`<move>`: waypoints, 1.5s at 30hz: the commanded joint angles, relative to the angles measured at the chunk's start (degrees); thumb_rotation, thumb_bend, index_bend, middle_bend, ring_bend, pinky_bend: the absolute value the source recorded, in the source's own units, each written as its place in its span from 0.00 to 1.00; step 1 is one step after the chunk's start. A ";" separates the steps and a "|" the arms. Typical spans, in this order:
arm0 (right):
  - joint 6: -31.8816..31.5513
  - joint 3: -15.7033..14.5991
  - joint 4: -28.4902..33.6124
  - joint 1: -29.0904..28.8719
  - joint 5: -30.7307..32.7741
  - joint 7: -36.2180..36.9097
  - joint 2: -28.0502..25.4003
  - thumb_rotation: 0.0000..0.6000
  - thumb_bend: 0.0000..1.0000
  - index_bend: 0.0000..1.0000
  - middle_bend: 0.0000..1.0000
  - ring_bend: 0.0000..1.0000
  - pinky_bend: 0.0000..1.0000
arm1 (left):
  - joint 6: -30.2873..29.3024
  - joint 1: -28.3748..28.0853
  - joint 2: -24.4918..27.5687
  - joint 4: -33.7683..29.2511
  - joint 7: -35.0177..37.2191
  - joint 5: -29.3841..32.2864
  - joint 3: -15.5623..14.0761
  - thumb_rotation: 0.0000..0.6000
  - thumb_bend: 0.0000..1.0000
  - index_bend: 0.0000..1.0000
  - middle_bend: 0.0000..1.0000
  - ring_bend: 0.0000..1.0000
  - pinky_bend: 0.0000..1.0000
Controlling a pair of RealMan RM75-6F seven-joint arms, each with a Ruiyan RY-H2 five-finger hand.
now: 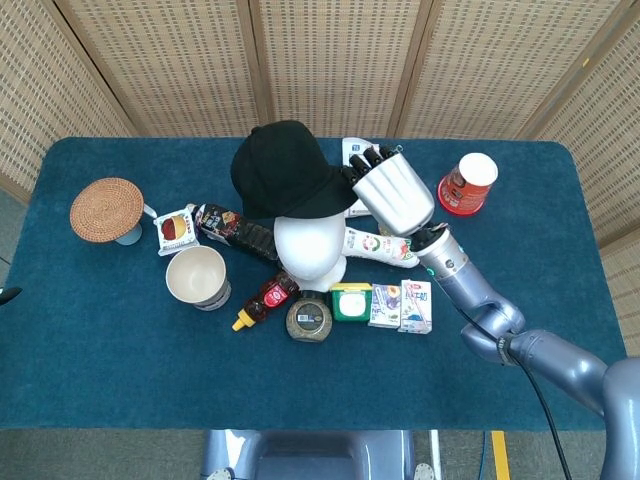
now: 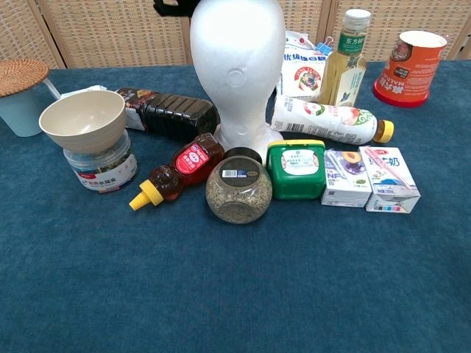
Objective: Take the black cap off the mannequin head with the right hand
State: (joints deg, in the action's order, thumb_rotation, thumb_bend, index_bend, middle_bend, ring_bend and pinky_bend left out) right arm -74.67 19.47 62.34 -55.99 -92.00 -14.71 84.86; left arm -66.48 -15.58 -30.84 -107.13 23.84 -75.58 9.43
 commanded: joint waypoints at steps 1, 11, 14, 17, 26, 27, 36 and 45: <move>-3.11 1.85 -2.61 -0.30 0.73 -0.73 1.60 1.00 0.56 0.73 0.78 0.62 0.73 | 0.29 -0.05 -0.11 0.35 0.24 0.15 -0.07 1.00 0.05 0.00 0.00 0.00 0.05; -6.56 3.29 -7.68 5.29 6.50 -6.04 -1.81 1.00 0.60 0.73 0.79 0.63 0.74 | -0.57 0.78 0.39 1.03 1.96 -0.53 -0.31 1.00 0.05 0.00 0.00 0.00 0.05; -6.67 2.34 -9.12 8.44 8.35 -7.87 -3.30 1.00 0.60 0.73 0.79 0.63 0.75 | -0.34 0.79 0.56 0.79 1.77 -0.76 -0.46 1.00 0.05 0.00 0.00 0.00 0.05; -5.75 1.41 -10.72 12.13 11.56 -9.42 -4.06 1.00 0.61 0.73 0.79 0.63 0.75 | -0.82 1.03 0.67 0.17 1.28 -1.19 -0.62 1.00 0.05 0.00 0.00 0.00 0.05; -3.94 -3.82 -10.50 18.77 13.84 -15.38 -4.08 1.00 0.62 0.74 0.80 0.64 0.76 | -1.35 1.32 0.85 -1.37 -0.20 -1.26 -0.86 1.00 0.05 0.00 0.00 0.00 0.05; -3.39 -4.35 -10.19 19.58 14.48 -16.57 -3.96 1.00 0.63 0.74 0.80 0.64 0.76 | -1.56 1.39 0.80 -1.58 -0.32 -1.53 -0.91 1.00 0.05 0.00 0.00 0.00 0.05; -2.53 -8.37 -6.44 25.23 15.55 -15.79 -3.00 1.00 0.59 0.64 0.71 0.59 0.73 | -2.67 1.73 0.27 -2.59 -1.75 -1.89 -1.10 1.00 0.05 0.00 0.00 0.00 0.05; 7.76 -10.25 21.37 30.18 27.41 -22.88 -14.09 1.00 0.00 0.03 0.04 0.03 0.37 | -1.81 1.39 -0.61 -2.85 -2.73 -0.83 -1.20 1.00 0.05 0.00 0.00 0.00 0.05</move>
State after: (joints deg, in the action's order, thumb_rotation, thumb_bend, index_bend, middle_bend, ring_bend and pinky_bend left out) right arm -71.22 9.99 70.86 -28.23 -70.59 -33.36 76.95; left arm -68.29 -14.18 -31.46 -109.98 21.13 -76.42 8.22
